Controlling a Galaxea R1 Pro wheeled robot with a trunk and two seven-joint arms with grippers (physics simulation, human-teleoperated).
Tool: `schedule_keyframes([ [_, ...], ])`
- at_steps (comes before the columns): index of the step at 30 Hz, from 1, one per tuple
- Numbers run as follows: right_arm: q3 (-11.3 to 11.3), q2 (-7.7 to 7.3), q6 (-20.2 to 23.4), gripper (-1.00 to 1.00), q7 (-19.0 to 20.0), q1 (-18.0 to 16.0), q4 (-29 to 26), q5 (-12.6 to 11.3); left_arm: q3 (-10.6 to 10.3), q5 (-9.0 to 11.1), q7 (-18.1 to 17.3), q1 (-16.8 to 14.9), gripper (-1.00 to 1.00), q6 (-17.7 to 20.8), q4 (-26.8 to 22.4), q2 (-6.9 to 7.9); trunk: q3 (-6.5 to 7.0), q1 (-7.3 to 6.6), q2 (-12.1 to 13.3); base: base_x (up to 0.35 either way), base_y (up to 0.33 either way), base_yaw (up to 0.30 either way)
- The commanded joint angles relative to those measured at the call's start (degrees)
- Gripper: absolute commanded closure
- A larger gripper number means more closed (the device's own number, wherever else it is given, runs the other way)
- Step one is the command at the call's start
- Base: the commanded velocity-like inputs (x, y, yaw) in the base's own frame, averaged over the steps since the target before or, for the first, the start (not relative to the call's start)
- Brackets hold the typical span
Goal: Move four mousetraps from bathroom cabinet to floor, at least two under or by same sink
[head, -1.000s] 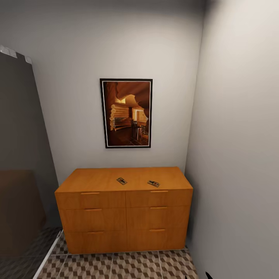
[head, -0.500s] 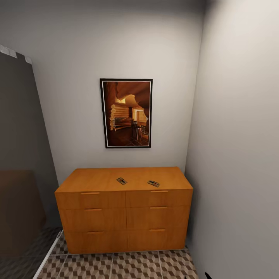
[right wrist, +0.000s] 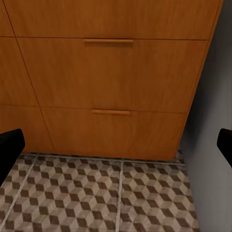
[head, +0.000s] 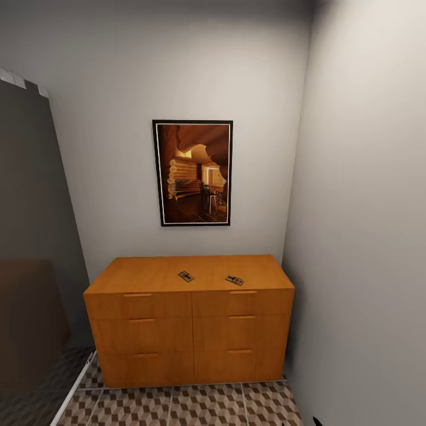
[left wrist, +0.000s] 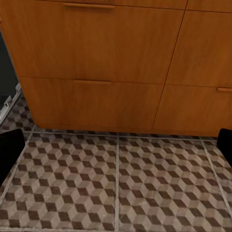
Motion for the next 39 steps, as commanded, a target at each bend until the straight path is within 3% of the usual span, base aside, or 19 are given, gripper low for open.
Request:
schedule_keyframes([
  [1, 0.42, -0.04, -0.08, -1.00, 0.13, -0.02, -0.03, -0.61, 0.13, 0.49, -0.58, -0.03, -1.00, -0.08, 0.04, 0.02, -0.03, 0.02, -0.04, 0.000, 0.000, 0.000],
  [5, 0.32, -0.25, 0.02, -1.00, -0.82, -0.02, -0.51, -0.56, 0.15, 0.49, -0.59, -0.03, -1.00, -0.08, 0.04, 0.03, -0.03, 0.02, -0.04, 0.000, 0.000, 0.000],
  [9, 0.30, -0.39, 2.98, -1.00, -3.54, -0.05, -2.35, -0.49, 0.15, 0.49, -0.58, -0.03, -1.00, -0.08, 0.08, 0.04, -0.03, 0.02, -0.04, 0.000, 0.000, 0.000],
  [14, 0.33, -0.50, 14.22, -1.00, -8.86, -0.16, -9.22, -0.40, 0.15, 0.49, -0.57, -0.04, -1.00, -0.08, 0.10, 0.04, -0.03, 0.02, -0.04, 0.000, 0.000, 0.000],
  [15, 0.35, -0.52, 18.24, -1.00, -10.57, -0.17, -12.96, -0.38, 0.12, 0.49, -0.57, -0.06, -1.00, -0.08, 0.11, 0.04, -0.03, 0.02, -0.04, 0.000, 0.000, 0.000],
  [19, 0.40, -0.55, 25.94, -1.00, -13.24, -0.19, -22.44, -0.25, 0.04, 0.49, -0.57, -0.06, -1.00, -0.08, 0.16, -0.01, -0.03, 0.02, -0.04, 0.000, 0.000, 0.000],
  [26, 0.44, -1.53, 36.00, -1.00, -14.51, -0.19, -38.97, 0.20, -0.01, 0.49, -0.57, -0.02, -1.00, -0.08, 0.20, -0.04, -0.03, 0.02, -0.04, 0.000, 0.000, 0.000],
  [27, 0.43, -2.08, 39.83, -1.00, -14.59, -0.18, -43.51, 0.51, -0.02, 0.49, -0.57, -0.03, -1.00, -0.08, 0.20, -0.04, -0.03, 0.02, -0.04, 0.000, 0.000, 0.000],
  [30, 0.41, -2.96, 46.55, -1.00, -14.64, -0.18, -50.23, 0.99, -0.02, 0.49, -0.57, -0.02, -1.00, -0.08, 0.20, -0.04, -0.03, 0.02, -0.04, 0.000, 0.000, 0.000],
  [31, 0.40, -3.45, 51.17, -1.00, -14.57, -0.18, -54.74, 1.21, -0.02, 0.49, -0.57, -0.02, -1.00, -0.08, 0.20, -0.05, -0.03, 0.02, -0.04, 0.000, 0.000, 0.000],
  [34, 0.40, -4.04, 57.20, -1.00, -14.50, -0.19, -61.81, 1.54, -0.02, 0.49, -0.57, -0.02, -1.00, -0.08, 0.21, -0.05, -0.03, 0.02, -0.04, 0.000, 0.000, 0.000],
  [35, 0.39, -4.49, 61.07, -1.00, -14.49, -0.19, -67.60, 2.05, -0.04, 0.49, -0.57, -0.03, -1.00, -0.08, 0.21, -0.05, -0.03, 0.02, -0.04, 0.000, 0.000, 0.000],
  [38, 0.33, -5.37, 66.82, -1.00, -14.47, -0.19, -75.91, 3.10, -0.07, 0.49, -0.57, -0.05, -1.00, -0.08, 0.22, -0.05, -0.03, 0.02, -0.04, 0.000, 0.000, 0.000],
  [39, 0.30, -6.01, 70.77, -1.00, -14.47, -0.21, -80.74, 3.76, -0.07, 0.49, -0.57, -0.06, -1.00, -0.08, 0.25, -0.05, -0.03, 0.02, -0.04, 0.000, 0.000, 0.000],
])
